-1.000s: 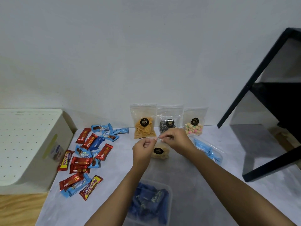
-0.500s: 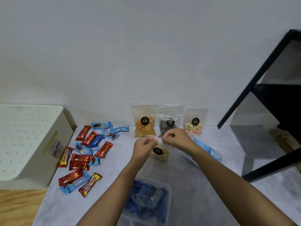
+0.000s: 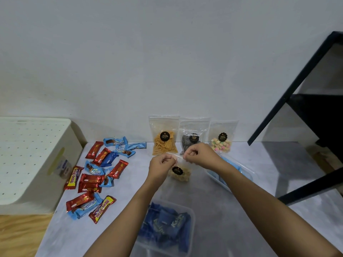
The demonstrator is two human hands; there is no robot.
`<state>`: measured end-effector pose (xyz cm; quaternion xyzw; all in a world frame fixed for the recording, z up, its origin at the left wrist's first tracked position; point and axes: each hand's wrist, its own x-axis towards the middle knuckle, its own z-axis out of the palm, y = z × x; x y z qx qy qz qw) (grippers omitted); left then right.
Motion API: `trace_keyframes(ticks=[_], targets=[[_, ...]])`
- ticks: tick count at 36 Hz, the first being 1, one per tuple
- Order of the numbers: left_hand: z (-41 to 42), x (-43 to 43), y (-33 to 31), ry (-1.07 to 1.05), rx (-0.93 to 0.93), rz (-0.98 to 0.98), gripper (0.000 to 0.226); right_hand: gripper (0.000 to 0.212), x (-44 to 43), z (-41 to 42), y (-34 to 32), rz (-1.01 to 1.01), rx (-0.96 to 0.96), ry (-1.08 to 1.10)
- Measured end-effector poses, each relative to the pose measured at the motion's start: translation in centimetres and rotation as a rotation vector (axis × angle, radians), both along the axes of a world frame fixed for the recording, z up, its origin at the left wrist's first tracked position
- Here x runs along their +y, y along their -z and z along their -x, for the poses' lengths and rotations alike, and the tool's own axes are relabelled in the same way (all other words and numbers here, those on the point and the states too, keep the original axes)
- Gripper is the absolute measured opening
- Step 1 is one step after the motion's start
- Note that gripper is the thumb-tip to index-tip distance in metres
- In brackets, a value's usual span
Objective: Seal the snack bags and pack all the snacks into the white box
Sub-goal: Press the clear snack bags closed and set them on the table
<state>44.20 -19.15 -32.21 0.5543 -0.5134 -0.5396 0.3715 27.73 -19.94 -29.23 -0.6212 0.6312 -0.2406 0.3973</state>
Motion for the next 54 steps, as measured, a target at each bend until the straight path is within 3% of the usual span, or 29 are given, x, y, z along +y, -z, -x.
trace_keyframes(ticks=[5,9,13,17,21,24,26,31,35,44,54], targets=[[0.1,0.0,0.3,0.006,-0.01,0.04,0.01,0.011,0.2,1.5,-0.5,-0.108,0.008,-0.088],[0.4,-0.2,0.4,-0.045,0.002,0.033,0.009,0.017,0.4,1.7,-0.5,-0.079,-0.004,-0.077],[0.5,-0.5,0.3,-0.091,0.012,0.014,0.011,0.005,0.6,1.4,-0.5,-0.036,-0.06,-0.068],[0.2,-0.6,0.2,-0.12,0.007,0.018,0.016,0.015,0.7,1.4,-0.1,-0.045,-0.059,-0.085],[-0.1,-0.7,0.4,-0.132,0.007,0.062,0.006,0.019,0.3,1.3,0.4,0.012,-0.028,-0.068],[-1.1,-1.4,1.4,-0.144,-0.008,0.11,0.035,0.013,-0.3,1.1,0.6,0.053,-0.021,-0.048],[-1.8,-2.1,1.8,-0.12,-0.023,0.15,0.043,0.009,-0.9,0.7,0.8,0.076,-0.028,-0.027],[-3.1,-4.0,2.1,-0.085,0.05,0.201,0.014,0.009,-2.5,-0.4,1.2,0.146,0.024,0.014],[-3.7,-6.3,2.2,-0.06,0.069,0.239,0.014,0.011,-4.3,-0.8,2.1,0.219,0.033,0.118],[-5.0,-11.5,3.2,-0.046,-0.091,0.334,0.011,0.01,-7.8,-2.5,3.8,0.343,0.041,0.298],[-5.1,-11.0,1.5,-0.053,-0.142,0.197,0.02,0.026,-7.6,-2.8,2.9,0.156,0.039,0.341]])
